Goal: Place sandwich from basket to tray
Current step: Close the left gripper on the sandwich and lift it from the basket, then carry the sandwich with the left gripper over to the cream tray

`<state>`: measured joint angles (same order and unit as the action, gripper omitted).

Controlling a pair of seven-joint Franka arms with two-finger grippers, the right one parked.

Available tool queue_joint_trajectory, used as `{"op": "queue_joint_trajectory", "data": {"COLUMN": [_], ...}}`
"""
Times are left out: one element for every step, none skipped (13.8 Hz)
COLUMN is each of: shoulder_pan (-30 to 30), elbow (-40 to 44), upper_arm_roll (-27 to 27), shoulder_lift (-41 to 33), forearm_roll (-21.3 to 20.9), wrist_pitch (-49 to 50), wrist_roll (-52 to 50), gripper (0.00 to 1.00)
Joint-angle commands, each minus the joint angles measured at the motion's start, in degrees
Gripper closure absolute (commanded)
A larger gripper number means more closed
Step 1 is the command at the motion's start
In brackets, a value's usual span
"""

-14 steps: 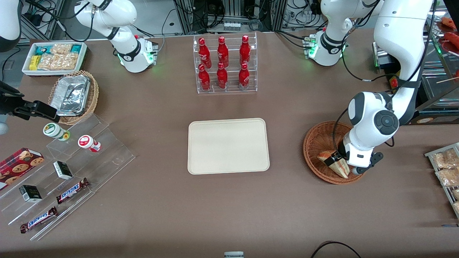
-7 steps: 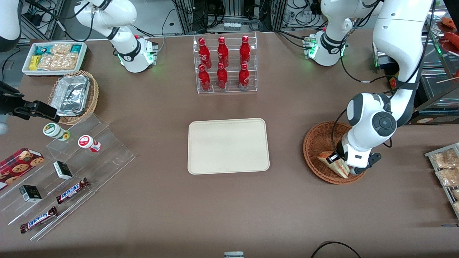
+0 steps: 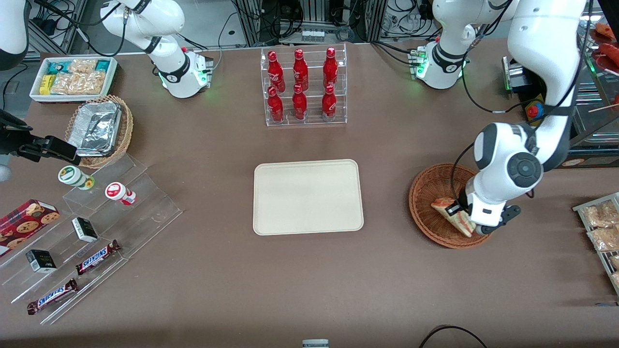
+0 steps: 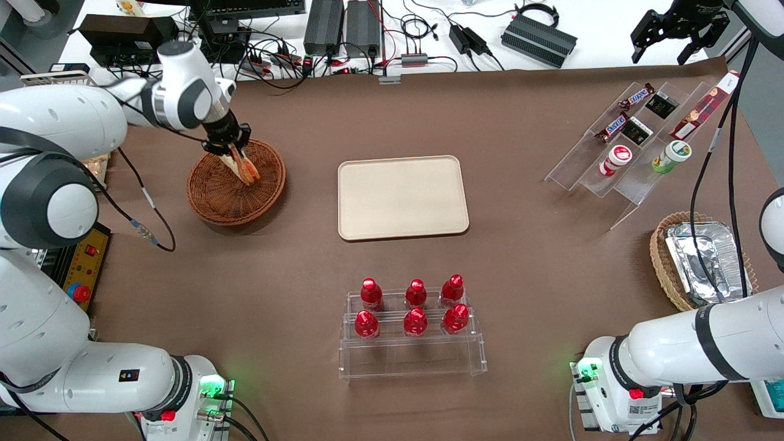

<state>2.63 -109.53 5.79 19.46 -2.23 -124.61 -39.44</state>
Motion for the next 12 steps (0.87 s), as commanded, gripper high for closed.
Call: {"op": "queue_joint_trajectory", "data": {"shoulder_pan": [0.35,0.44,0.35,0.35,0.35,0.35,0.35,0.35,0.35,0.35,0.44,0.44], "elbow": [5.71,7.64,9.4,10.98,12.48,13.45,14.24,15.38,16.87,18.37,19.43,20.22], "upper_arm_roll": [0.27,1.05,2.98,4.39,5.97,7.99,10.09,12.38,14.66,17.03,19.06,21.43], "shoulder_lift": [-1.88,-1.97,-1.97,-1.88,-1.53,-1.01,-0.39,0.48,2.06,3.64,5.14,6.89], "forearm_roll": [-0.94,-0.94,-0.94,-0.76,-0.33,-0.15,-0.15,-0.15,-0.23,-0.49,-0.76,-0.85], "wrist_pitch": [9.09,11.55,13.15,13.68,13.69,13.43,13.08,12.99,12.64,12.11,11.32,9.66], "wrist_roll": [0.59,0.5,0.41,-0.28,-0.38,-0.38,-0.47,-0.47,-0.47,-0.47,-0.38,-0.2], "gripper": [1.0,1.0,1.0,1.0,1.0,1.0,1.0,1.0,1.0,1.0,1.0,1.0]}}
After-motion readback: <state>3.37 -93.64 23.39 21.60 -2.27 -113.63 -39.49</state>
